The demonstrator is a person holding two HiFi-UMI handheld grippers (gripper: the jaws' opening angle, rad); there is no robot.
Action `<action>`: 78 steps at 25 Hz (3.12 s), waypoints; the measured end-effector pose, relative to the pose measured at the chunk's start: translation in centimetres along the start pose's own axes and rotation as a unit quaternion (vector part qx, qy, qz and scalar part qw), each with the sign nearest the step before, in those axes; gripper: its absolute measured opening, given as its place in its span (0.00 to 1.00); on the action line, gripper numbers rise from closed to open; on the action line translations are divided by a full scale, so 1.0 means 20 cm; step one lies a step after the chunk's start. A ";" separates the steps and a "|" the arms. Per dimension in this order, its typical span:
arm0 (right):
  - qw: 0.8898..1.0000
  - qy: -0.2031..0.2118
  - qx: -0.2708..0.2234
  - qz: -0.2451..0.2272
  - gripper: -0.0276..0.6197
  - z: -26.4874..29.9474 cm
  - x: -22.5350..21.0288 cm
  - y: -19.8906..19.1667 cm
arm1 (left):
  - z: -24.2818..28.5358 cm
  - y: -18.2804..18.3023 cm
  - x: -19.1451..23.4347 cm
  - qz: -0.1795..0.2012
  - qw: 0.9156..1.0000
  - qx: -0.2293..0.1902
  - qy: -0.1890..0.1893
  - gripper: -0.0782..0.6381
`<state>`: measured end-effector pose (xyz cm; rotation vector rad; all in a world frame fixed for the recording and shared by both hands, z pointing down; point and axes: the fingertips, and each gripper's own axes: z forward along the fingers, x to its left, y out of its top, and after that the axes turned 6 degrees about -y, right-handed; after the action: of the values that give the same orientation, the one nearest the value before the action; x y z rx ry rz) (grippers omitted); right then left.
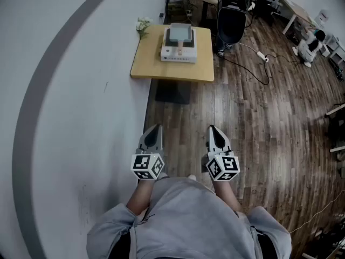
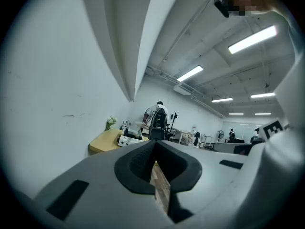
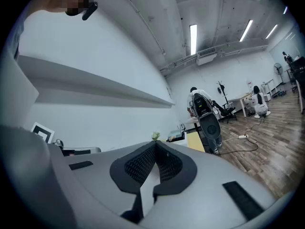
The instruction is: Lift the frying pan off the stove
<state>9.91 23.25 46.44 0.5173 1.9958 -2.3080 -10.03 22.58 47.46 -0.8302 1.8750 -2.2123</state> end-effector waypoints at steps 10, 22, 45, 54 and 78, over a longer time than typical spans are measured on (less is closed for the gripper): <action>1.000 0.010 0.002 -0.004 0.04 -0.07 -0.09 0.02 | 0.01 -0.04 -0.13 -0.001 1.000 -0.001 0.008 0.11; 0.999 0.040 0.010 -0.006 0.04 -0.19 -0.21 0.00 | -0.01 -0.15 -0.32 -0.007 1.000 0.004 0.021 0.11; 1.000 0.022 0.014 -0.012 0.04 0.16 -0.36 0.06 | 0.45 -0.09 -0.22 -0.014 1.000 0.001 -0.011 0.11; 1.000 0.017 0.008 -0.019 0.04 0.57 -0.25 0.11 | 0.73 0.07 0.08 -0.011 1.000 -0.001 -0.027 0.11; 0.999 0.000 0.039 -0.017 0.04 1.39 -0.02 0.00 | 1.19 0.18 0.72 -0.041 0.997 0.031 -0.053 0.11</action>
<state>4.32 -3.78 49.65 0.4912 1.9362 -2.4141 -11.62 -5.16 50.53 -1.0089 1.7451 -2.2122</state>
